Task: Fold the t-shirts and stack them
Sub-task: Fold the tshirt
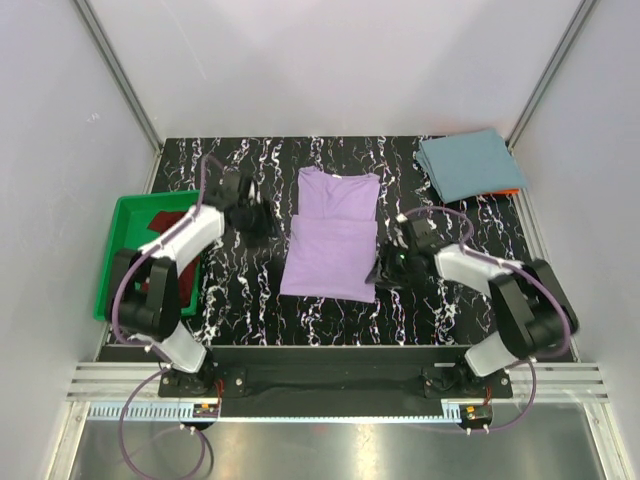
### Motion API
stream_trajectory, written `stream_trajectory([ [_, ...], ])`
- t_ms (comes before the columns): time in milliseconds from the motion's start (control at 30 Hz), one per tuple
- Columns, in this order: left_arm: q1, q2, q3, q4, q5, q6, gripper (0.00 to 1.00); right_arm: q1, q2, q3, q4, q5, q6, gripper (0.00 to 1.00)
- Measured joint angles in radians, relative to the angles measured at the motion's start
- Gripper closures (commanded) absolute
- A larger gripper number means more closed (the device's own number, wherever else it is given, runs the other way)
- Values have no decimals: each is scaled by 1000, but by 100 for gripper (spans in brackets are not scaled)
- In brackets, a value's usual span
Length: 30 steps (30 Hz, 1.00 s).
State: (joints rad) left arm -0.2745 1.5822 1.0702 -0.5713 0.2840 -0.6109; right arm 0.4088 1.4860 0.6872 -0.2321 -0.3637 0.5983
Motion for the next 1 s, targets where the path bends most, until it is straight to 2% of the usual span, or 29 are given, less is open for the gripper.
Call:
stream_trajectory([
  [200, 69, 340, 497, 60, -1, 72, 47, -34, 305, 356, -21, -15, -86, 49],
  [367, 91, 639, 773, 64, 30, 79, 46, -69, 465, 594, -127, -13, -141, 47],
  [533, 91, 807, 900, 10, 79, 87, 44, -89, 502, 719, -214, -10, -158, 51],
  [567, 91, 825, 926, -5, 97, 88, 44, -90, 502, 742, -241, -4, -162, 55],
  [733, 91, 839, 1001, -62, 105, 96, 46, -96, 502, 834, -367, 32, -181, 57],
  [867, 91, 842, 1004, -91, 101, 93, 52, -108, 502, 823, -443, 36, -200, 54],
  [1000, 91, 853, 1003, -105, 101, 85, 64, -121, 501, 774, -489, 43, -223, 53],
])
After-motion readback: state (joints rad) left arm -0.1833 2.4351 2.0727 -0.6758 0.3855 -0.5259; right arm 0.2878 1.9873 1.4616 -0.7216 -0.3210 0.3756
